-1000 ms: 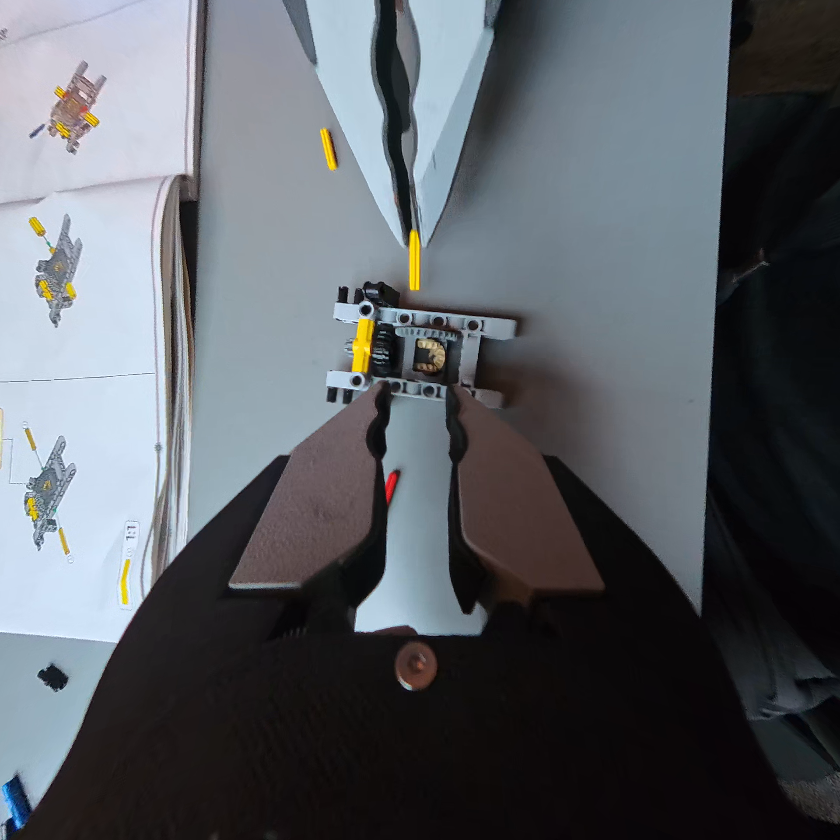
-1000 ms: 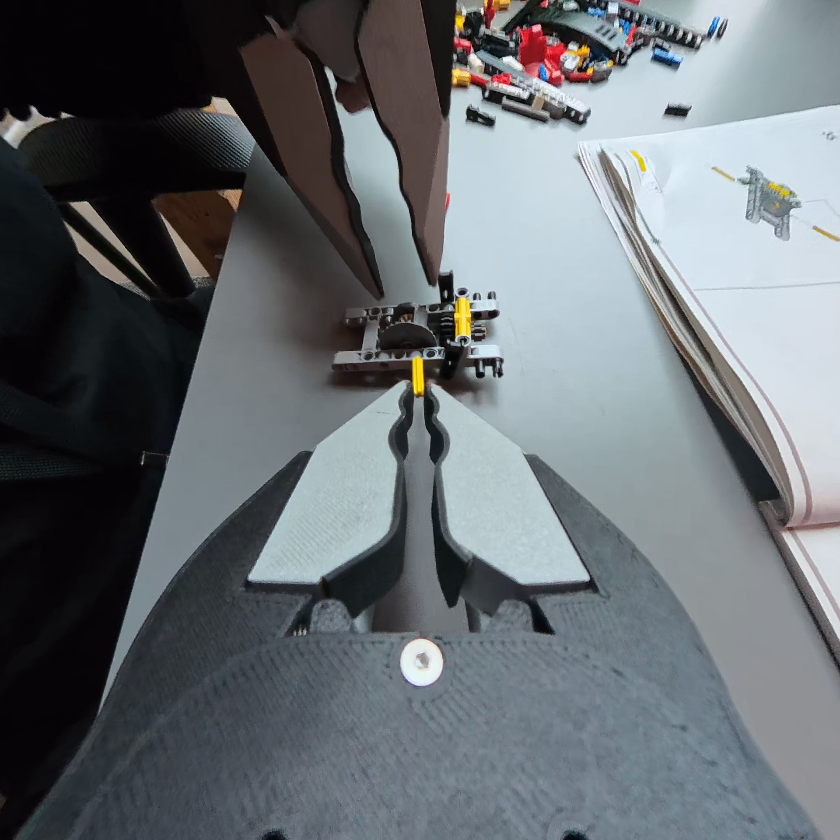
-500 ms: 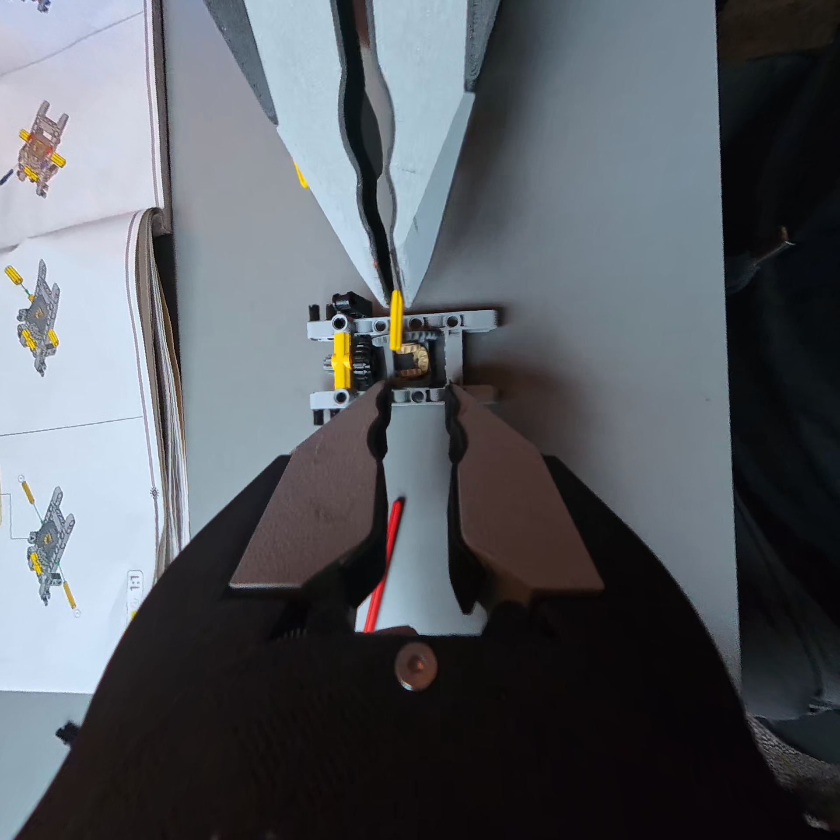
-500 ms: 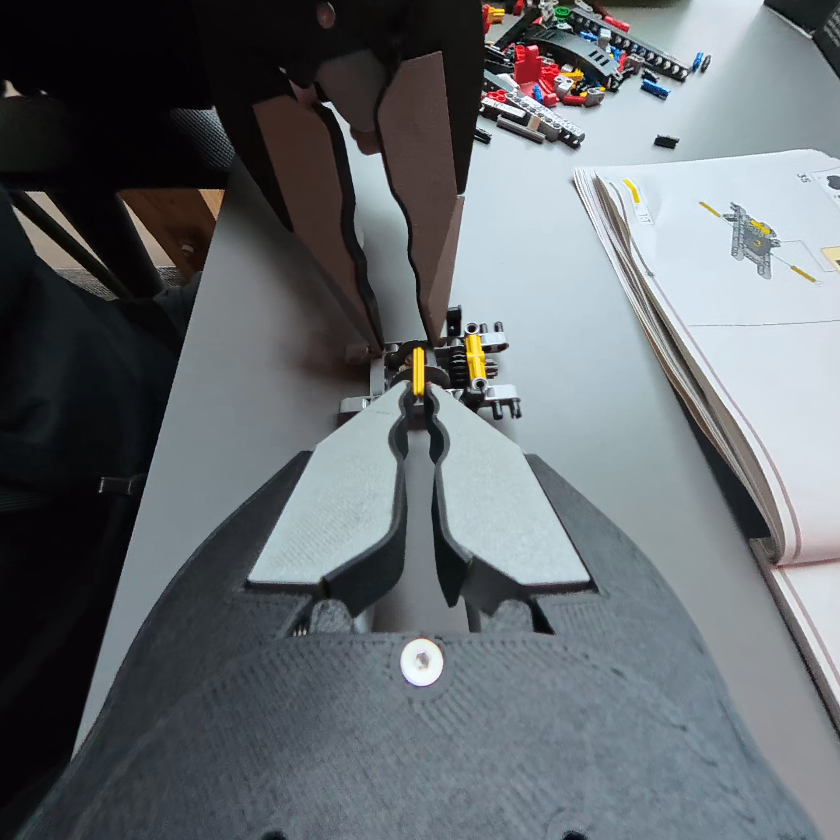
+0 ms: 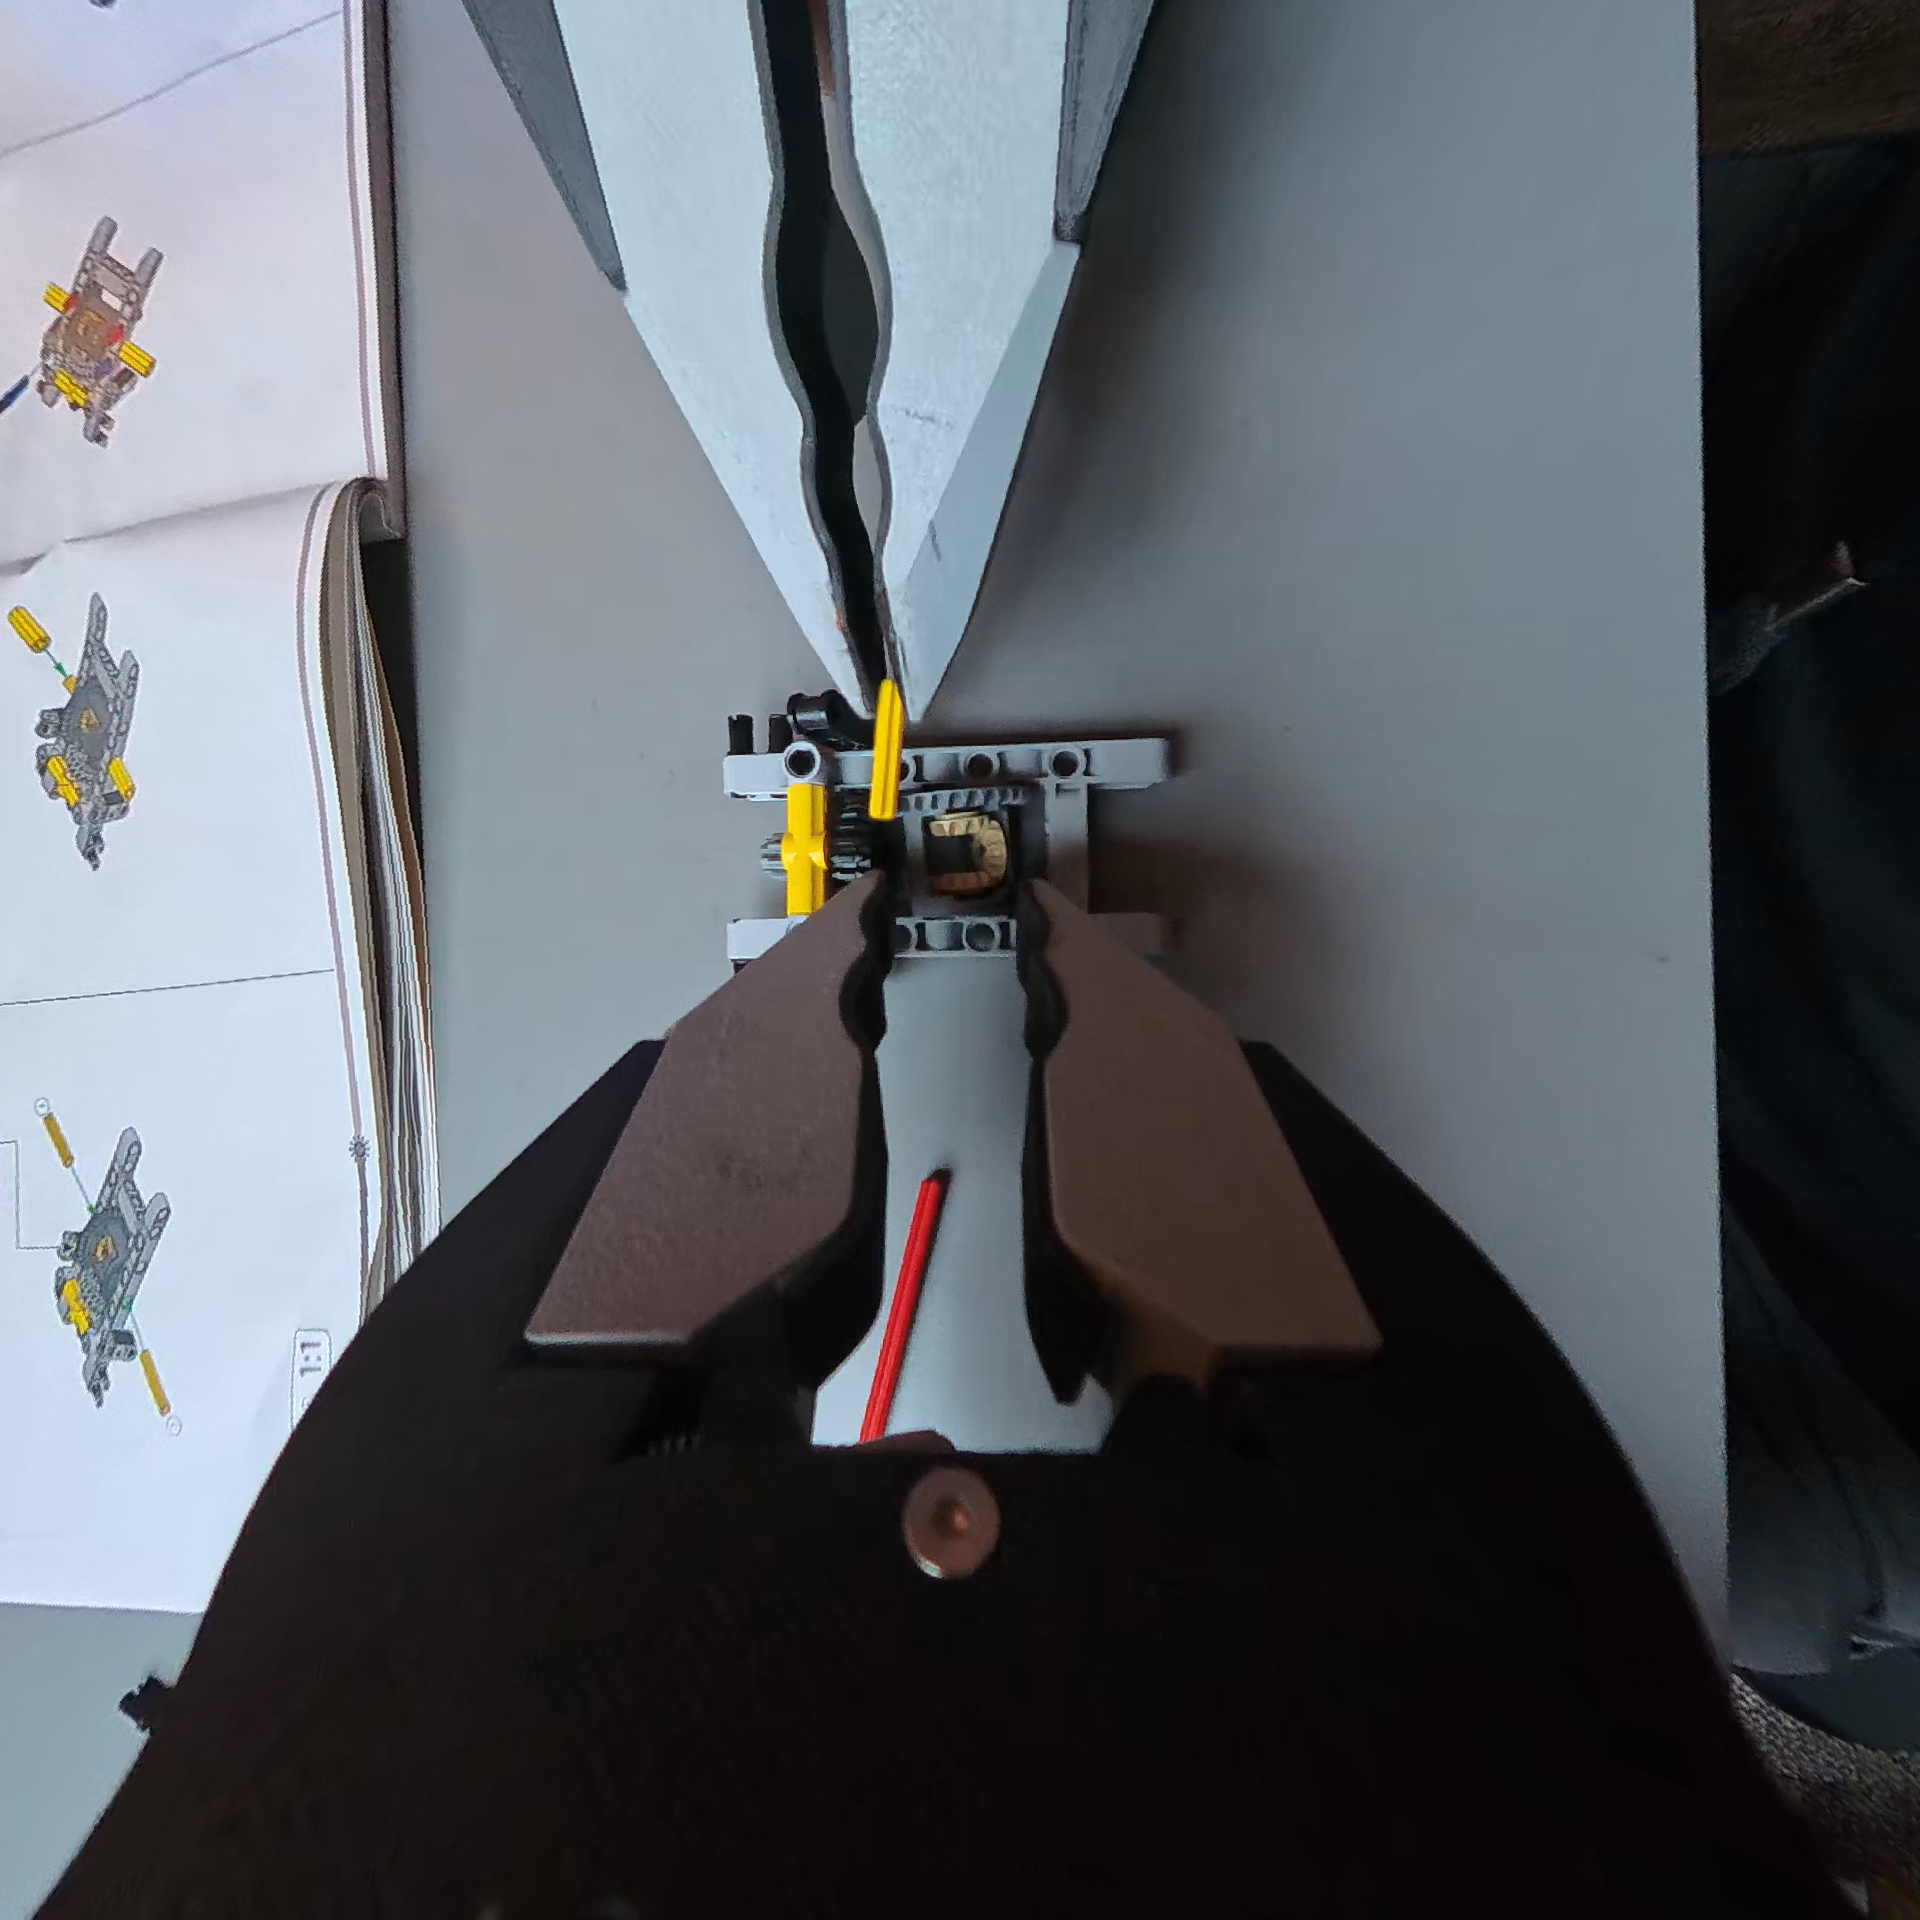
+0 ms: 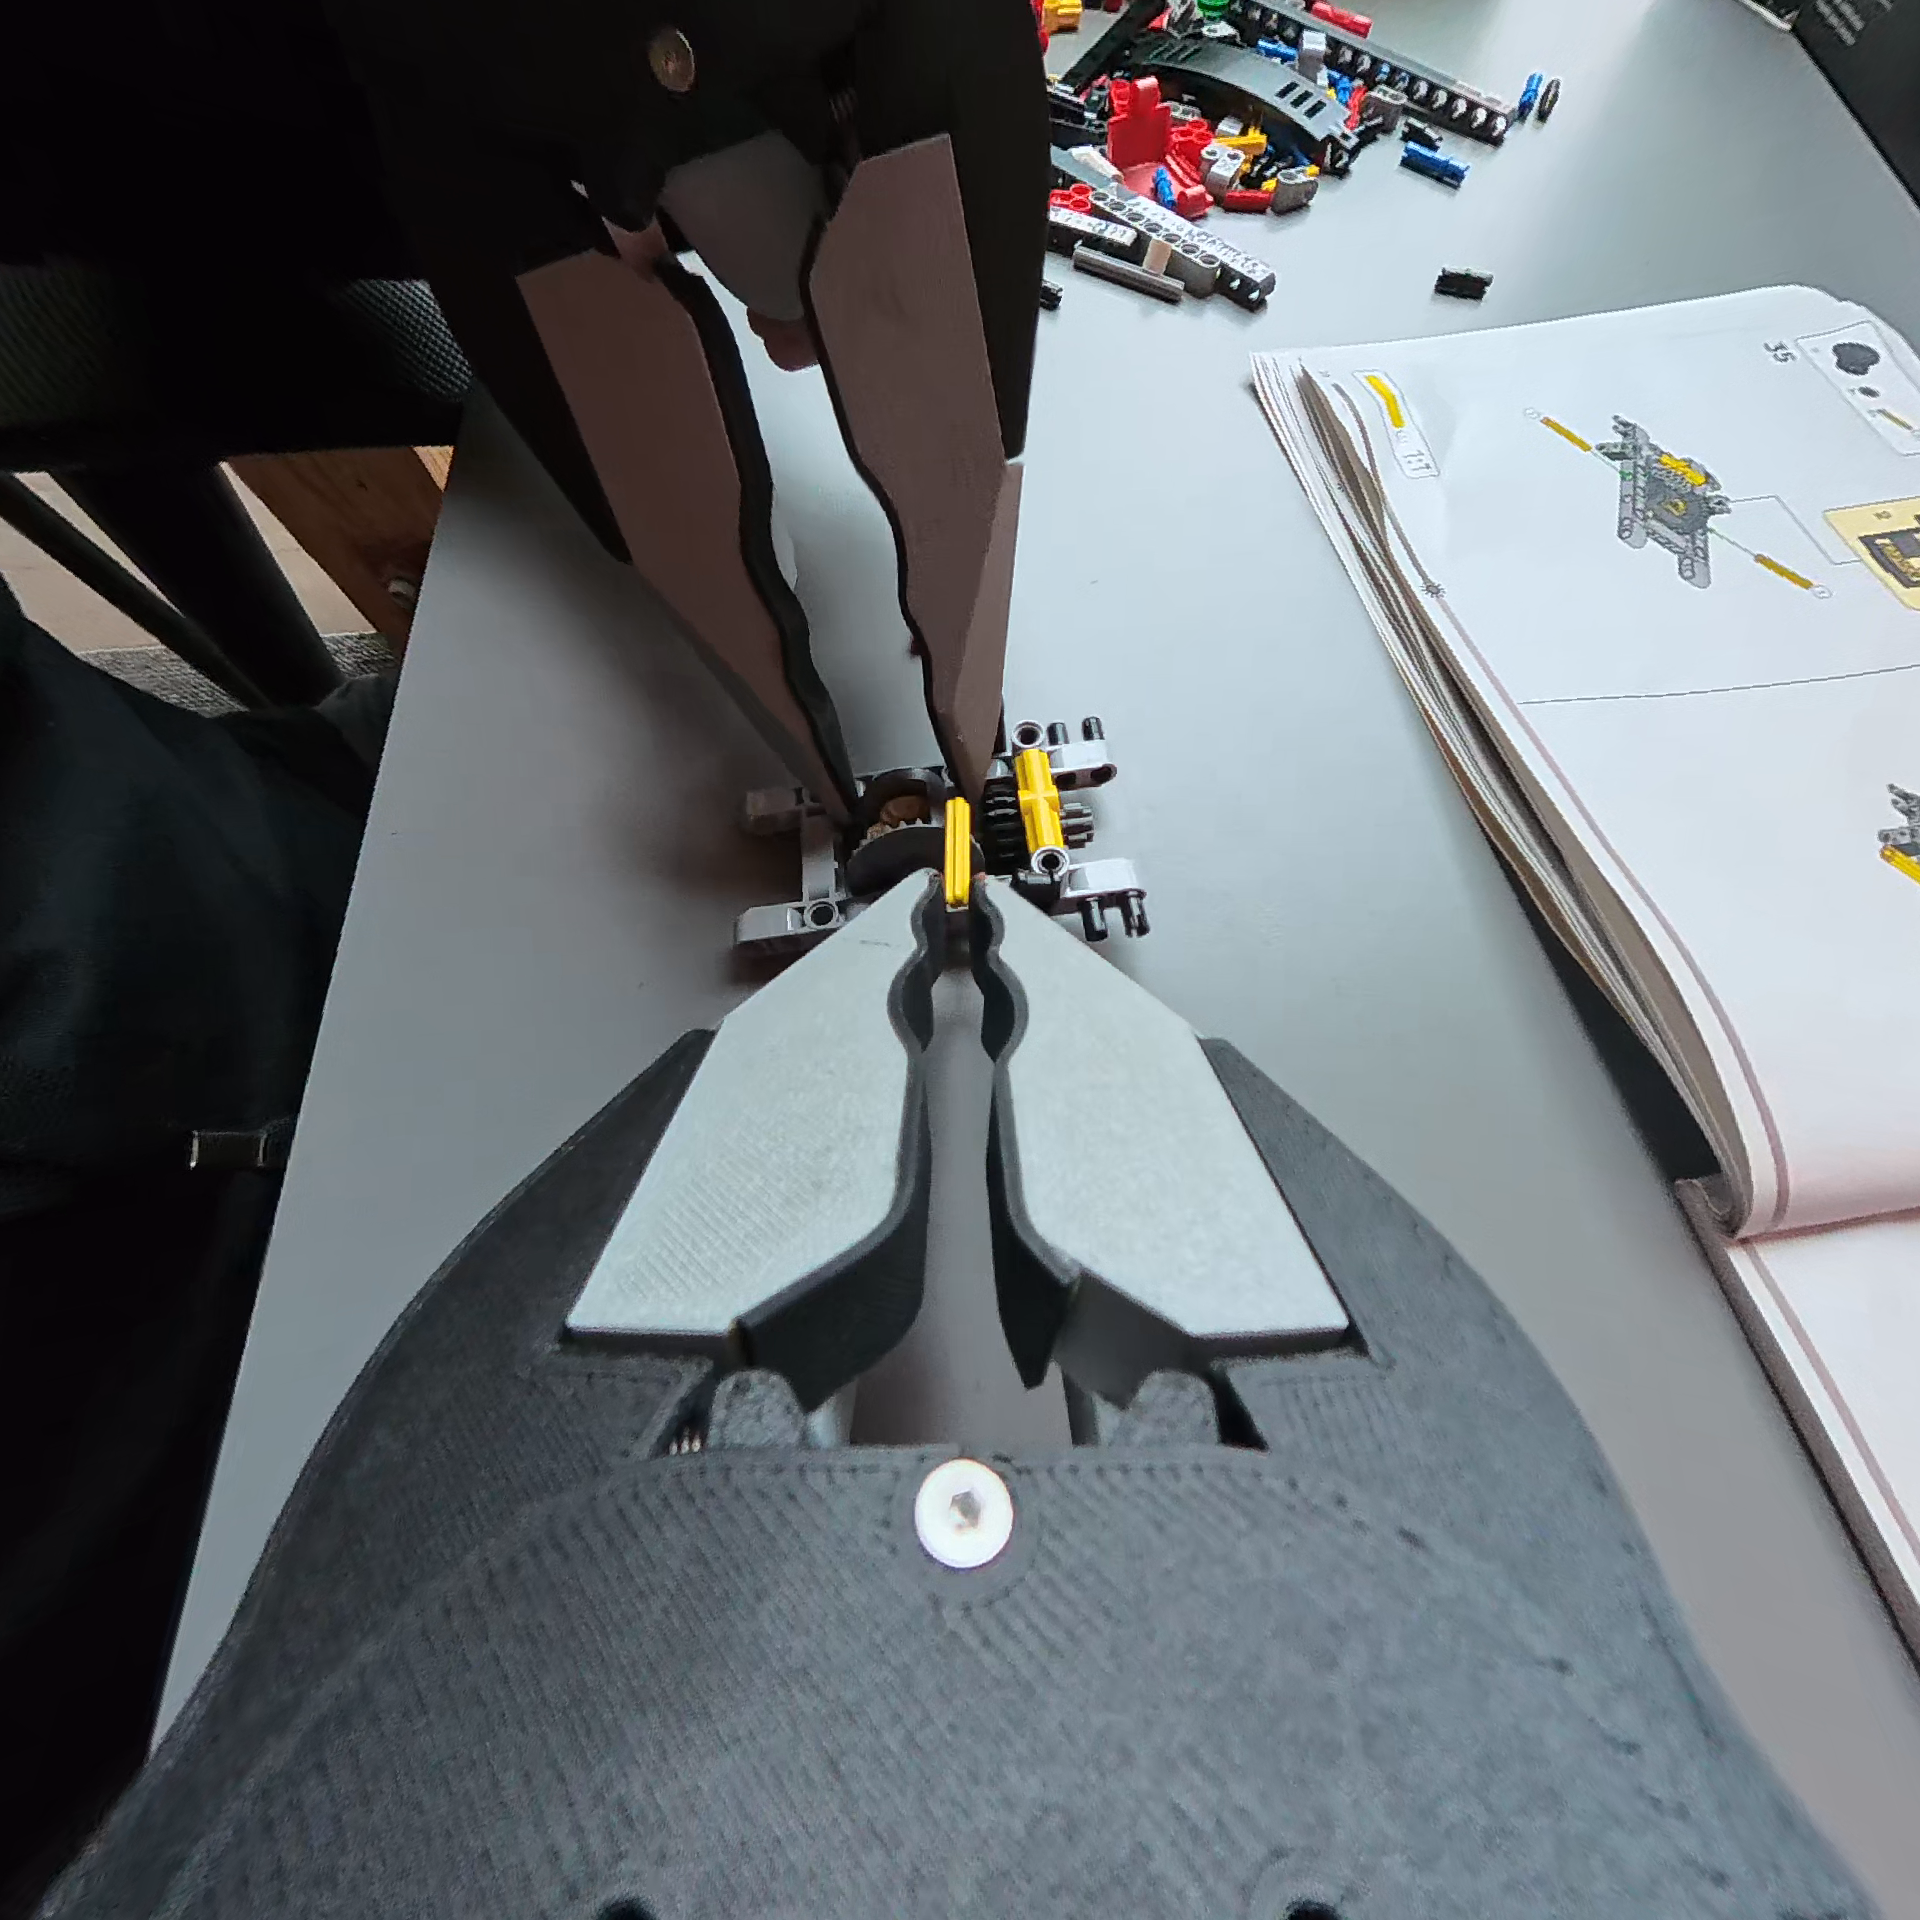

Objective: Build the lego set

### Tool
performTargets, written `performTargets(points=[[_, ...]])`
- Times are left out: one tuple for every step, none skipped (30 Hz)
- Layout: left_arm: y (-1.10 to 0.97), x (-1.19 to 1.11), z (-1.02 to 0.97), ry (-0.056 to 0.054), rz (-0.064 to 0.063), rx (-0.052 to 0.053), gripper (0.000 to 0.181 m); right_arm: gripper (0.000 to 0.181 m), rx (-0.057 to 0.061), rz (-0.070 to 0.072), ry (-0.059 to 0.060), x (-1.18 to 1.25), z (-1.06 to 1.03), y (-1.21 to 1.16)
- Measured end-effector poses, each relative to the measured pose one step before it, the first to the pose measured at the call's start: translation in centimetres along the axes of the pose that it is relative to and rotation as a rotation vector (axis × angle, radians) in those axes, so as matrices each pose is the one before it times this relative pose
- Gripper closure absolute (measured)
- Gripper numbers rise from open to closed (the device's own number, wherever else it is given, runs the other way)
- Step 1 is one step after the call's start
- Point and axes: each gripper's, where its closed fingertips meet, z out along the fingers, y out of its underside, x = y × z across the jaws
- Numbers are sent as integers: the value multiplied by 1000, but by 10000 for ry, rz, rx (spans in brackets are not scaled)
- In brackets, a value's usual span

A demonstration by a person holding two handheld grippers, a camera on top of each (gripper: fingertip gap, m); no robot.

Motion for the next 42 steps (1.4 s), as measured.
performTargets(points=[[-17, -12, 28, 9, 6, 6, 161, 181, 55, -46, -29, -45, -178, -76], [5, -20, 33, 13, -3, -4, 162, 181, 16, -88, 19, 27, -243, 13], [29, 22, 31, 39, 5, -20, 163, 181, -32, -117, 70, 87, -304, 120], [13, -12, 15, 27, 16, -9, 164, 181, -47, -124, 50, 54, -339, 205], [10, -9, -4, 29, -2, -11, 164, 181, -68, -90, 46, 55, -321, 310], [19, -8, 2, 49, -21, -22, 164, 181, -136, -38, 105, 154, -239, 466], [16, -16, -9, 51, -14, -15, 164, 181, -187, -18, 69, 131, -125, 548], [28, -25, -10, 37, -12, -10, 164, 181, -169, -8, -36, -11, -4, 487], [29, -43, -14, 50, -42, 1, 164, 180, -126, -9, -65, -71, 85, 320], [11, 2, -10, 94, -72, 10, 164, 181, -84, -25, -144, -195, 152, 142], [-10, 22, 0, 109, -77, 19, 164, 181, -67, -11, -206, -315, 175, 29], [8, 7, -3, 101, -76, 17, 164, 181, -42, 8, -124, -223, 172, -41], [13, 13, -8, 99, -64, 6, 164, 181, -33, -2, -28, -82, 162, -53], [13, 54, -21, 106, -43, 15, 164, 181, -58, 1, 30, 24, 158, 9], [10, 37, -10, 90, -39, 18, 164, 181, -64, 21, 43, 82, 151, 33], [23, 11, -19, 82, -58, 26, 164, 181, -49, 39, 5, 45, 139, 30], [4, 12, -15, 97, -84, 21, 164, 181, -24, 28, -83, -77, 122, -3], [28, -1, -18, 95, -81, 10, 164, 181, 37, -11, -113, -164, 59, -106], [25, -10, -22, 70, -55, 9, 164, 181, 87, -42, -51, -105, 15, -189], [25, -18, -15, 49, -45, 16, 164, 181, 49, -34, 68, 73, -2, -144], [27, -46, -20, 16, -32, 18, 164, 181, 6, -25, 78, 103, -18, -68], [10, -29, -10, 8, -22, 19, 164, 181, 18, -10, 43, 54, -10, -59], [9, -18, 0, -1, -12, 19, 164, 181, 25, 15, 33, 59, 7, -52], [-6, 0, -1, -3, -5, 17, 164, 181, 8, 17, 5, 15, 18, -33], [-4, 8, 7, -7, 9, 19, 164, 181, 24, -14, -29, -52, 43, -55], [-22, 4, 10, -8, 10, 15, 164, 181, 9, -21, 0, -1, 90, -42], [-22, 12, 10, -2, -1, 18, 164, 181, -40, -14, 5, 2, 137, 13], [-23, 23, 20, 11, -4, 25, 164, 181, -60, -14, -6, -38, 149, 5], [-16, 28, 4, 14, 1, 21, 164, 180, -48, -60, 23, -29, 122, -13], [-3, 2, 7, 1, -11, 22, 164, 180, -21, -95, 84, 35, 83, -59], [-12, -7, 2, 5, -23, 25, 164, 180, -16, -82, 80, 50, 70, -40], [26, -23, -22, -9, -14, 8, 164, 180, -38, -41, 78, 84, 80, 11], [20, -17, -9, -14, 0, 15, 164, 180, -15, -31, 85, 113, 81, 7], [-1, 6, -6, -5, 2, 15, 164, 180, -23, -24, 83, 123, 107, 18], [-13, 7, 4, 3, 3, 14, 164, 180, -69, -26, 16, 33, 126, 67], [7, 1, -43, 16, -9, 3, 165, 180, -57, -23, -9, 20, 83, 42], [9, -59, -49, 3, -38, -8, 164, 180, -19, -4, -25, 30, 41, 13], [11, -6, -39, 33, -42, -8, 164, 180, -24, 35, -30, 39, 39, 49], [-7, -11, -38, 34, -46, -10, 165, 180, 6, 43, -47, -10, -3, -7], [53, -32, -32, 14, -36, -50, 164, 180, 8, 12, -32, 2, -8, -7], [43, -42, -66, 0, -32, -41, 164, 180, -6, -31, 10, 21, 11, 20], [-13, -65, -86, -6, -55, -2, 165, 180, -30, -50, 27, 33, 21, 54]])
